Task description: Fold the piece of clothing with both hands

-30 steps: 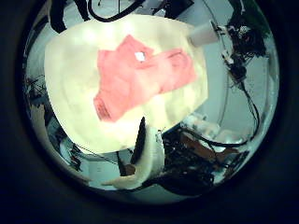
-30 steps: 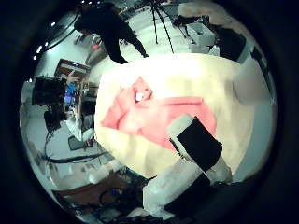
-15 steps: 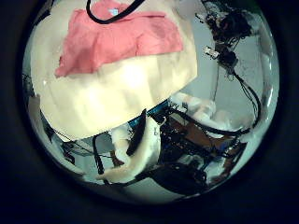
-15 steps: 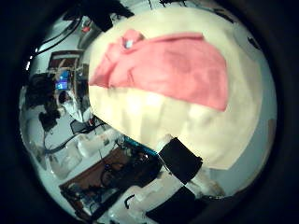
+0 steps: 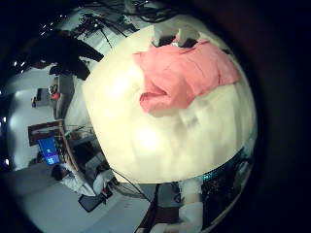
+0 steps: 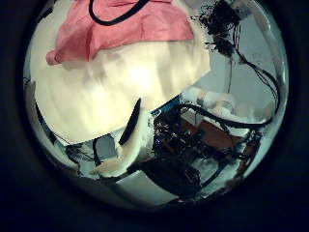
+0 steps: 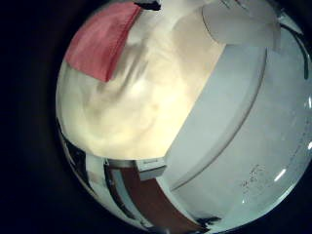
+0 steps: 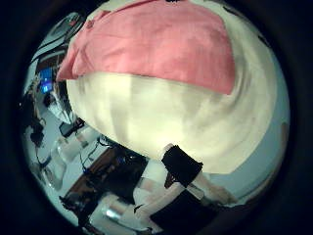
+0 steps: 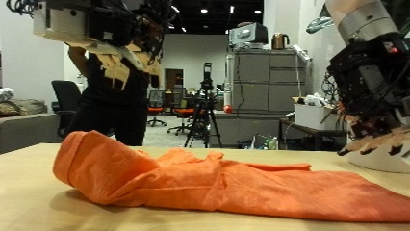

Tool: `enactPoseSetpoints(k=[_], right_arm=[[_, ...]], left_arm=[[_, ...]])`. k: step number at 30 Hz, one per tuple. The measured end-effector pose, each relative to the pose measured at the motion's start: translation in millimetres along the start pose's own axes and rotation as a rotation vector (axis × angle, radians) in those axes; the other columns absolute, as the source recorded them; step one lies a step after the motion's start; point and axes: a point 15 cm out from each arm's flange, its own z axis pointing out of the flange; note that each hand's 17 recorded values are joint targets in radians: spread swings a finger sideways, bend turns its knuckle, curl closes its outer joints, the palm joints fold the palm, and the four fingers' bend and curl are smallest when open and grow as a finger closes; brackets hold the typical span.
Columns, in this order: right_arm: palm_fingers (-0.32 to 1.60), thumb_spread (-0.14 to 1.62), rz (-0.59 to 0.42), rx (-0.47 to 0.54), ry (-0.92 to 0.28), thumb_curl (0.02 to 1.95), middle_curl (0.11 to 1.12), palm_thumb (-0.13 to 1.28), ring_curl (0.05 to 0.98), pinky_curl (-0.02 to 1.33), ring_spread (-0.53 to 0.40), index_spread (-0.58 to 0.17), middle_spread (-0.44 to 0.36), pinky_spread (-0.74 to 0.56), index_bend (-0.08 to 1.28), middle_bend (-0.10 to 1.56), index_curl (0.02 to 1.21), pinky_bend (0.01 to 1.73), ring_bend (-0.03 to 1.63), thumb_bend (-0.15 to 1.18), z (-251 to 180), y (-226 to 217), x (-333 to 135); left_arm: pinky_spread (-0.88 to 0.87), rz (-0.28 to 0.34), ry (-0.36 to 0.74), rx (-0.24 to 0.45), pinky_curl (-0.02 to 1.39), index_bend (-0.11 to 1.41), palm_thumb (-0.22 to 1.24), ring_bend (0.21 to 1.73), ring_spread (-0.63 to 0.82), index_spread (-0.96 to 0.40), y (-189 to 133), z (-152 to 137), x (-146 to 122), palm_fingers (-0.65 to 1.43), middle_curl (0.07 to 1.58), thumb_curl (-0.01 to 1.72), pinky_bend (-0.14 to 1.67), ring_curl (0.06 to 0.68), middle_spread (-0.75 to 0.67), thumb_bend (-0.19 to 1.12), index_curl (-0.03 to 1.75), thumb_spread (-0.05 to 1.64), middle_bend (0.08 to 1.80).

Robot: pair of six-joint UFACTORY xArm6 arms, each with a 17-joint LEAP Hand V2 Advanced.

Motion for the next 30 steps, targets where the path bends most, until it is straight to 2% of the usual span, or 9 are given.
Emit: enactPoseSetpoints(k=[9, 12, 15, 18, 20, 21, 23, 28, 30], right_arm=[[0.09, 1.01, -0.003, -0.065, -0.022, 0.29, 0.34, 0.58, 0.249, 0.36, 0.141, -0.326, 0.036, 0.28, 0.18, 0.21, 0.29, 0.37, 0.37, -0.02, 51.4, -20.5, -2.1], [0.26, 0.98, 0.006, -0.081, 0.001, 0.3, 0.34, 0.61, 0.252, 0.32, 0.084, -0.309, 0.023, 0.26, 0.19, 0.24, 0.3, 0.31, 0.43, -0.02, 58.8, -22.8, 0.0], [0.58, 0.97, 0.026, -0.098, 0.071, 0.32, 0.38, 0.65, 0.27, 0.29, -0.044, -0.315, -0.042, 0.15, 0.21, 0.37, 0.31, 0.24, 0.55, -0.01, 61.0, -22.2, 11.4], [1.12, 0.97, 0.031, -0.1, 0.102, 0.34, 0.43, 0.71, 0.318, 0.31, -0.187, -0.36, -0.118, -0.14, 0.21, 0.47, 0.32, 0.43, 0.72, -0.01, 60.6, -20.4, 17.2], [1.21, 0.96, 0.031, -0.094, 0.105, 0.35, 0.46, 0.74, 0.355, 0.35, -0.232, -0.378, -0.146, -0.27, 0.25, 0.52, 0.37, 0.52, 0.76, -0.01, 58.2, -19.5, 18.5], [1.33, 0.96, 0.03, -0.09, 0.106, 0.36, 0.51, 0.77, 0.392, 0.38, -0.261, -0.392, -0.162, -0.36, 0.32, 0.62, 0.41, 0.58, 0.81, -0.01, 56.2, -18.8, 18.9], [1.43, 0.96, 0.032, -0.082, 0.108, 0.38, 0.56, 0.81, 0.433, 0.42, -0.271, -0.393, -0.17, -0.42, 0.46, 0.73, 0.48, 0.68, 0.89, 0.0, 51.9, -16.5, 22.2], [1.36, 1.0, 0.061, -0.058, 0.105, 0.44, 0.66, 0.98, 0.518, 0.54, -0.266, -0.381, -0.172, -0.42, 0.72, 0.95, 0.62, 0.95, 1.06, 0.05, 47.9, -6.6, 30.8], [1.31, 1.03, 0.084, -0.008, 0.106, 0.47, 0.7, 1.03, 0.552, 0.59, -0.259, -0.371, -0.173, -0.4, 0.81, 1.02, 0.67, 1.03, 1.13, 0.07, 44.6, -3.9, 39.3]], left_arm=[[0.42, 0.016, 0.004, -0.022, 0.28, 0.17, 0.34, 0.4, 0.45, 0.08, 1.1, 9.7, 7.9, 0.16, 0.35, 0.26, 0.28, 0.229, 0.22, -0.01, 0.33, 1.27, 0.2], [0.42, 0.017, 0.005, -0.022, 0.28, 0.17, 0.34, 0.4, 0.46, 0.08, 0.4, 10.1, 9.5, 0.16, 0.35, 0.25, 0.28, 0.228, 0.22, -0.01, 0.33, 1.27, 0.2], [0.42, 0.02, 0.007, -0.029, 0.28, 0.16, 0.34, 0.39, 0.46, 0.08, -0.7, 12.8, 11.0, 0.17, 0.35, 0.25, 0.27, 0.226, 0.22, -0.01, 0.33, 1.27, 0.2], [0.41, 0.021, 0.007, -0.033, 0.29, 0.16, 0.34, 0.39, 0.46, 0.08, -1.1, 13.8, 11.0, 0.17, 0.35, 0.25, 0.26, 0.224, 0.21, -0.01, 0.33, 1.27, 0.2], [0.41, 0.019, 0.005, -0.035, 0.29, 0.17, 0.34, 0.39, 0.46, 0.08, -1.4, 14.6, 9.9, 0.17, 0.35, 0.25, 0.26, 0.224, 0.21, -0.01, 0.33, 1.27, 0.2], [0.41, 0.019, 0.004, -0.035, 0.29, 0.17, 0.34, 0.39, 0.46, 0.08, -1.9, 14.5, 9.8, 0.17, 0.35, 0.25, 0.26, 0.223, 0.21, -0.01, 0.32, 1.27, 0.2], [0.41, 0.022, 0.001, -0.035, 0.29, 0.16, 0.34, 0.39, 0.46, 0.08, -3.8, 15.2, 9.1, 0.18, 0.35, 0.25, 0.25, 0.222, 0.2, -0.01, 0.32, 1.27, 0.2], [0.4, 0.027, -0.006, -0.049, 0.29, 0.16, 0.34, 0.39, 0.46, 0.08, -9.0, 19.7, 4.6, 0.18, 0.36, 0.25, 0.25, 0.218, 0.19, -0.01, 0.32, 1.27, 0.21], [0.4, 0.023, -0.008, -0.051, 0.29, 0.17, 0.34, 0.38, 0.46, 0.08, -8.2, 20.6, 4.1, 0.19, 0.36, 0.25, 0.24, 0.216, 0.2, -0.01, 0.32, 1.27, 0.21]])
